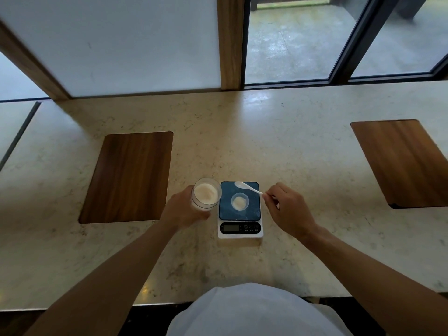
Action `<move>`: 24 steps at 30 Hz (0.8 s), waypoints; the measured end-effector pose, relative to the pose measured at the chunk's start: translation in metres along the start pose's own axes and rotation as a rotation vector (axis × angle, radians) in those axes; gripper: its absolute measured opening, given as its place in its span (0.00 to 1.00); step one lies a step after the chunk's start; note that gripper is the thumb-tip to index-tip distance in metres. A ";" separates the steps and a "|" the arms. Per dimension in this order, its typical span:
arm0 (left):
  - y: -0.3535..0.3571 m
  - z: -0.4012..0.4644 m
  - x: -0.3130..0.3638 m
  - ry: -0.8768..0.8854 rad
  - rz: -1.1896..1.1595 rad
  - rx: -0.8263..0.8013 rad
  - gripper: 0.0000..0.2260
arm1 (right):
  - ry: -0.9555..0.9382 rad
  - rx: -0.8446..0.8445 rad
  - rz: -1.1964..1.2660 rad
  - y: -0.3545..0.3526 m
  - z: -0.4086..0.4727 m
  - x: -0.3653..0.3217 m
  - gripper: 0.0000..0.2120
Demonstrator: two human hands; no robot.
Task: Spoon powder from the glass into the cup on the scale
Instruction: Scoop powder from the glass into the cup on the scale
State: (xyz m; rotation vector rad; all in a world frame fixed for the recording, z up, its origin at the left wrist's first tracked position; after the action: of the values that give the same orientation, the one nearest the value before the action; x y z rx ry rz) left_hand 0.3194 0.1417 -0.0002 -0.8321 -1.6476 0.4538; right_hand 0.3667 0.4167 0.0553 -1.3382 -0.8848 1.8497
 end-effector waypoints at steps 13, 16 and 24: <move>0.004 -0.001 0.003 0.075 0.031 -0.024 0.33 | -0.311 -0.093 -0.002 0.004 0.025 -0.070 0.06; 0.005 0.000 0.001 0.074 0.043 -0.037 0.35 | -0.357 -0.100 -0.041 0.007 0.026 -0.076 0.07; 0.006 0.001 0.001 0.092 0.057 -0.035 0.37 | -0.429 -0.114 -0.102 0.017 0.029 -0.082 0.03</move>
State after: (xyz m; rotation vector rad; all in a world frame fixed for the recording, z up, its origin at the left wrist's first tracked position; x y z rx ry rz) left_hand 0.3205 0.1465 -0.0044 -0.9147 -1.5545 0.4211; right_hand 0.3564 0.3353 0.0887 -0.9506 -1.2684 2.0668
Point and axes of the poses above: each hand's wrist, its own z-axis towards the middle knuckle, its own y-axis out of the palm, x = y × z, the point moved 5 cm from there along z, towards the middle knuckle, and after that the axes turned 4 degrees about -z, right-handed, at the moved point
